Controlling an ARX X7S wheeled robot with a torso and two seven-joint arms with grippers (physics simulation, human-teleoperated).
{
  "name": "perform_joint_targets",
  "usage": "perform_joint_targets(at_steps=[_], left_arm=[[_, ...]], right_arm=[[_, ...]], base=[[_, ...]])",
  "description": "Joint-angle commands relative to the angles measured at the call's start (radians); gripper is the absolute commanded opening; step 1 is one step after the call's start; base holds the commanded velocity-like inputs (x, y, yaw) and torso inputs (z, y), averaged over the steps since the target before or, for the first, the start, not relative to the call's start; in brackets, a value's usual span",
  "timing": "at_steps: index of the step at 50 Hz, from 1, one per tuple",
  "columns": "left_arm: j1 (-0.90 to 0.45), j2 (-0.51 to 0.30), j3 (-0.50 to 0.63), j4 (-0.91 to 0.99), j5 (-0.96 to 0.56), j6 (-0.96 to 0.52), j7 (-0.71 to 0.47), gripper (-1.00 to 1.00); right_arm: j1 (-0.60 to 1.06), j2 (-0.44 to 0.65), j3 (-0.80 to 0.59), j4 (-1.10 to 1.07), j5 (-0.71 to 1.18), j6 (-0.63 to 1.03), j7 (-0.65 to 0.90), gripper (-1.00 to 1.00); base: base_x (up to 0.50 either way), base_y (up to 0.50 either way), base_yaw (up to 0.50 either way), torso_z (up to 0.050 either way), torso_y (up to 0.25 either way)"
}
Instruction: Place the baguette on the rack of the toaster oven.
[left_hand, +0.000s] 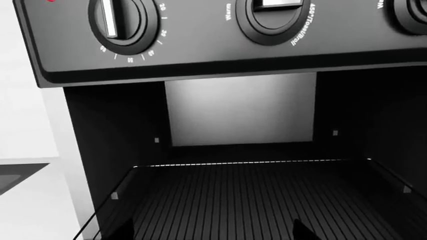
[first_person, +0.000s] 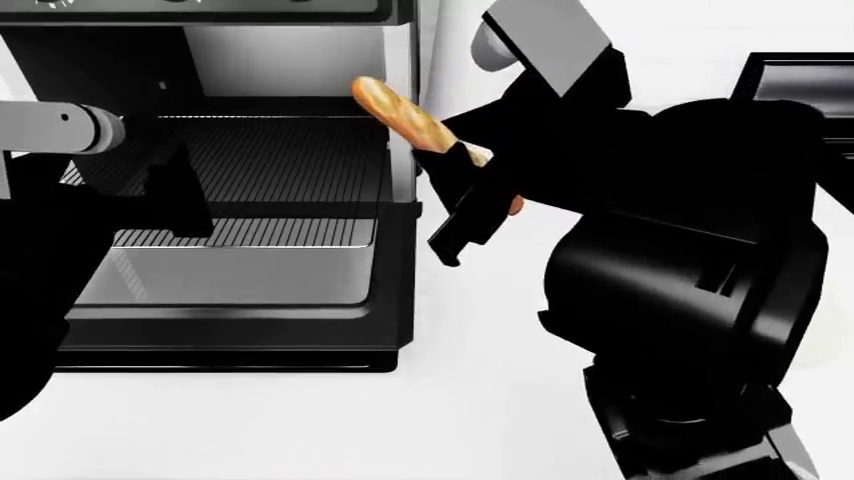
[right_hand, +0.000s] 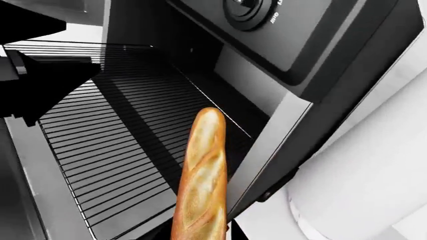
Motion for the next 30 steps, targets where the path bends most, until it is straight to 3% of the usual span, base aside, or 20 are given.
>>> perform_joint_targets(at_steps=[1,4,16,30], left_arm=[[-0.002,0.019,-0.026,-0.005,0.024,0.008,0.006,1.00],[0.001,0.019,-0.026,-0.003,0.022,0.009,0.004,1.00],[-0.003,0.014,-0.029,-0.009,0.016,0.014,0.000,1.00],[-0.006,0.012,-0.027,-0.012,0.007,0.017,-0.007,1.00]], right_arm=[[0.034,-0.020,0.001,-0.006,0.022,0.000,-0.029,-1.00],[0.066,-0.020,-0.005,0.013,0.087,0.000,-0.003,-1.00],[0.142,-0.020,-0.011,0.087,0.715,0.000,0.487,-1.00],[0.185,-0.016,0.012,0.206,0.994,-0.103,0.694,-1.00]], base=[[0.00,0.00,0.00,0.000,0.000],[0.00,0.00,0.00,0.000,0.003],[0.00,0.00,0.00,0.000,0.000],[0.00,0.00,0.00,0.000,0.000]])
